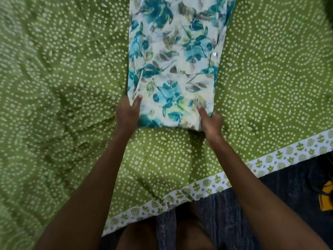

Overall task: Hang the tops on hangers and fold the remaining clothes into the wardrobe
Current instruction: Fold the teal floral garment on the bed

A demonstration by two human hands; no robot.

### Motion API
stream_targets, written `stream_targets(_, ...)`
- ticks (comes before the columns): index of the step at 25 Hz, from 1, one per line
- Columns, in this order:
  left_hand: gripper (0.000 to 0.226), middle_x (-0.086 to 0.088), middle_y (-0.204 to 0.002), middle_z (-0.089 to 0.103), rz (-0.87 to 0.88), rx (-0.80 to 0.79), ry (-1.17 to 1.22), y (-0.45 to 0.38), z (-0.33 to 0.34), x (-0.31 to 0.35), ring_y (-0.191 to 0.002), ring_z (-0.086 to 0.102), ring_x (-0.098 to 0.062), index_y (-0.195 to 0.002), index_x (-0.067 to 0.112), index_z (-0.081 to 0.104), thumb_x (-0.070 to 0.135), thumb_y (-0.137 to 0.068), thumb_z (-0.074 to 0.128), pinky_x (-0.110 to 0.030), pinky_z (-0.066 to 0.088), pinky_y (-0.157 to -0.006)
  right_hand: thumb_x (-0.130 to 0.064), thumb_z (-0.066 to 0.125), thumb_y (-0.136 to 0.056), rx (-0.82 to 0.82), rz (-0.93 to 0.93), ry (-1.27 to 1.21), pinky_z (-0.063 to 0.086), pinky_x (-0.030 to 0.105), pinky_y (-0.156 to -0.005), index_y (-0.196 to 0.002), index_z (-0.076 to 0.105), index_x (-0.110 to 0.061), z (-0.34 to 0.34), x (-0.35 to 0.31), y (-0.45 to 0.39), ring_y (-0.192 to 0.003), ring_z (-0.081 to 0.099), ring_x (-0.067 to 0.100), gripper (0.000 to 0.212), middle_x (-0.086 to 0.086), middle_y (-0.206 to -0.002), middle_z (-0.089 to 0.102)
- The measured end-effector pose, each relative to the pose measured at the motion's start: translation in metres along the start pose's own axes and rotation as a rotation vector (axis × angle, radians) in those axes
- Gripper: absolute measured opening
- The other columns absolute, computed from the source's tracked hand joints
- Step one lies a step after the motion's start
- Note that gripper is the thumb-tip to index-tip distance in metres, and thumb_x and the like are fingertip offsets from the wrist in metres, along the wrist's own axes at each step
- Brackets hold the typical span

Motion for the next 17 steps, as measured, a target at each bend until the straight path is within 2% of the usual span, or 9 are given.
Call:
stream_targets(3, 0.05, -0.015, -0.116, 0.062, -0.147, -0.074, -0.067, 0.05, -0.005, -0.056, -0.106, 0.059, -0.031, -0.122, 0.009, 0.055, 0.047, -0.089, 0.056, -0.039, 0.048, -0.088, -0.026, 0.068, -0.085, -0.204, 0.129, 0.175, 0.052, 0.032, -0.069, -0.088, 0.067, -0.018, -0.022, 0.041, 0.042, -0.067, 0.062, 0.009, 0.009, 0.008, -0.091, 0.07)
stream_targets(6, 0.055, -0.016, -0.122, 0.058, -0.247, -0.041, -0.121, 0.081, -0.015, -0.077, -0.112, 0.055, -0.034, -0.124, 0.007, 0.049, 0.043, -0.085, 0.062, -0.04, 0.044, -0.092, -0.033, 0.065, -0.086, -0.099, 0.002, 0.545, 0.042, 0.031, -0.067, -0.082, 0.06, -0.013, -0.039, 0.051, 0.053, -0.069, 0.059, 0.016, 0.021, 0.009, -0.084, 0.066)
stream_targets(8, 0.054, -0.021, -0.123, 0.053, 0.016, 0.139, -0.339, 0.082, -0.022, -0.058, -0.113, 0.05, -0.037, -0.122, 0.0, 0.046, 0.031, -0.084, 0.066, -0.043, 0.041, -0.094, -0.032, 0.062, -0.088, 0.151, -0.352, 0.81, 0.045, 0.037, -0.083, -0.111, 0.054, -0.003, -0.034, 0.031, 0.053, -0.1, 0.057, 0.031, 0.038, 0.018, -0.108, 0.061)
stream_targets(9, 0.053, -0.023, -0.126, 0.049, 0.222, 0.199, -0.441, 0.081, -0.019, -0.045, -0.117, 0.046, -0.037, -0.124, -0.002, 0.045, 0.027, -0.084, 0.064, -0.044, 0.038, -0.098, -0.031, 0.057, -0.091, 0.165, -0.541, 0.826, 0.044, 0.044, -0.095, -0.124, 0.045, 0.0, -0.019, 0.021, 0.06, -0.114, 0.05, 0.035, 0.047, 0.022, -0.123, 0.054)
stream_targets(10, 0.051, -0.023, -0.131, 0.046, 0.427, 0.183, -0.487, 0.08, -0.01, -0.029, -0.122, 0.041, -0.034, -0.127, -0.002, 0.044, 0.025, -0.087, 0.059, -0.042, 0.033, -0.103, -0.031, 0.049, -0.095, 0.054, -0.69, 0.814, 0.034, 0.049, -0.107, -0.135, 0.033, -0.001, 0.002, 0.014, 0.07, -0.128, 0.04, 0.037, 0.053, 0.023, -0.137, 0.044)
stream_targets(12, 0.051, -0.017, -0.143, 0.04, 0.74, -0.059, -0.599, 0.072, 0.018, -0.017, -0.133, 0.034, -0.028, -0.135, 0.002, 0.04, 0.032, -0.094, 0.041, -0.036, 0.018, -0.112, -0.035, 0.03, -0.099, -0.358, -0.924, 0.94, 0.008, 0.046, -0.118, -0.148, 0.008, -0.009, 0.045, 0.022, 0.082, -0.144, 0.011, 0.027, 0.059, 0.014, -0.155, 0.016)
stream_targets(14, 0.064, -0.012, -0.15, 0.032, 0.807, -0.238, -0.788, 0.061, 0.038, -0.026, -0.14, 0.026, -0.023, -0.143, 0.005, 0.033, 0.049, -0.097, 0.024, -0.03, 0.003, -0.116, -0.044, 0.023, -0.1, -0.62, -1.028, 1.203, -0.007, 0.04, -0.118, -0.148, -0.006, -0.012, 0.059, 0.04, 0.062, -0.144, -0.008, 0.018, 0.064, 0.006, -0.154, -0.007)
stream_targets(15, 0.072, -0.01, -0.153, 0.028, 0.769, -0.249, -0.845, 0.054, 0.04, -0.033, -0.142, 0.02, -0.02, -0.145, 0.007, 0.028, 0.057, -0.094, 0.021, -0.028, -0.002, -0.117, -0.05, 0.022, -0.099, -0.602, -1.018, 1.282, -0.014, 0.035, -0.117, -0.147, -0.008, -0.012, 0.055, 0.044, 0.042, -0.144, -0.012, 0.017, 0.068, 0.005, -0.154, -0.012)
stream_targets(17, 0.084, -0.008, -0.156, 0.019, 0.634, -0.172, -0.852, 0.043, 0.039, -0.042, -0.144, 0.01, -0.018, -0.148, 0.007, 0.021, 0.065, -0.088, 0.027, -0.028, -0.006, -0.117, -0.058, 0.016, -0.095, -0.401, -0.908, 1.276, -0.021, 0.026, -0.112, -0.149, -0.006, -0.011, 0.046, 0.035, 0.0, -0.144, -0.013, 0.016, 0.075, 0.005, -0.155, -0.011)
Point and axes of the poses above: each hand's wrist, its own y-axis away from the middle knuckle, its own z-axis out of the palm, x = y × z, the point moved 4 cm from there along -y, towards the middle knuckle
